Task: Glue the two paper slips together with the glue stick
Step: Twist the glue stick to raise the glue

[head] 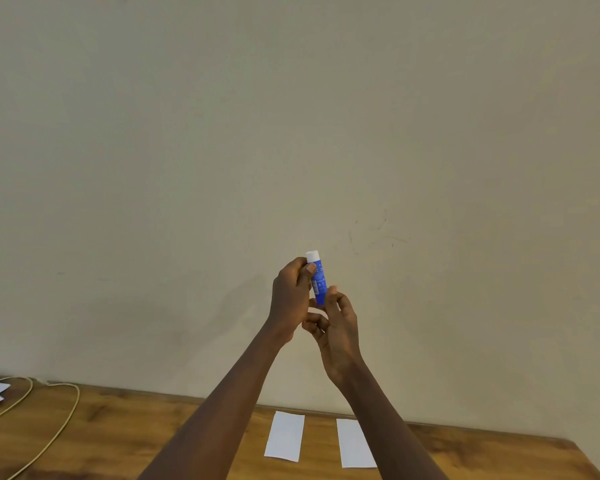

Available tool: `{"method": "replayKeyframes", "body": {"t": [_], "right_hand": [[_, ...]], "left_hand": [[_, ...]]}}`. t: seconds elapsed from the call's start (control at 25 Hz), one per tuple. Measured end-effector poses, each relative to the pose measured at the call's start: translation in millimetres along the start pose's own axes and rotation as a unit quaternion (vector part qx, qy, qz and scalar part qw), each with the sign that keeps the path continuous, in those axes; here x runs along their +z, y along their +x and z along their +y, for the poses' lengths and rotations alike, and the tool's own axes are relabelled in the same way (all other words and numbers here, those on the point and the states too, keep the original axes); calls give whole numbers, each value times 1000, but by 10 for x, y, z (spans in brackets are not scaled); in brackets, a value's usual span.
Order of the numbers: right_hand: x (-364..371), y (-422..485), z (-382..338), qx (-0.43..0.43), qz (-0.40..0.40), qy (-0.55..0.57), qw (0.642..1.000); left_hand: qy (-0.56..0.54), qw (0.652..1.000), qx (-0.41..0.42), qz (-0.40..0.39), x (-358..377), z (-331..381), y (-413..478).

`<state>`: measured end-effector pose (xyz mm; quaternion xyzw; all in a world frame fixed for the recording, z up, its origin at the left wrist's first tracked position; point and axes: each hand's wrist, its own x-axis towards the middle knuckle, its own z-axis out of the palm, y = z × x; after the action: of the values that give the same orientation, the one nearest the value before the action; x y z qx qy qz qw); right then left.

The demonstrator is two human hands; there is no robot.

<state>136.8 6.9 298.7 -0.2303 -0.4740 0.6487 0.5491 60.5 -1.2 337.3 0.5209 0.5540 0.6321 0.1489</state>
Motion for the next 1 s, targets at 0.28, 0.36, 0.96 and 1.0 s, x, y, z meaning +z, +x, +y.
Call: {"method": "replayKeyframes", "body": {"t": [0.28, 0.36, 0.96, 1.0], "right_hand": [[20, 29, 11, 21, 26, -36, 999], [-15, 23, 4, 7, 18, -36, 999], [-137, 3, 12, -82, 28, -129, 988], [-123, -2, 15, -81, 28, -137, 987]], "left_hand": [[32, 999, 23, 5, 38, 2, 21], [37, 999, 22, 4, 36, 2, 27], [69, 997, 44, -10, 106, 32, 50], [70, 997, 41, -10, 118, 29, 43]]}}
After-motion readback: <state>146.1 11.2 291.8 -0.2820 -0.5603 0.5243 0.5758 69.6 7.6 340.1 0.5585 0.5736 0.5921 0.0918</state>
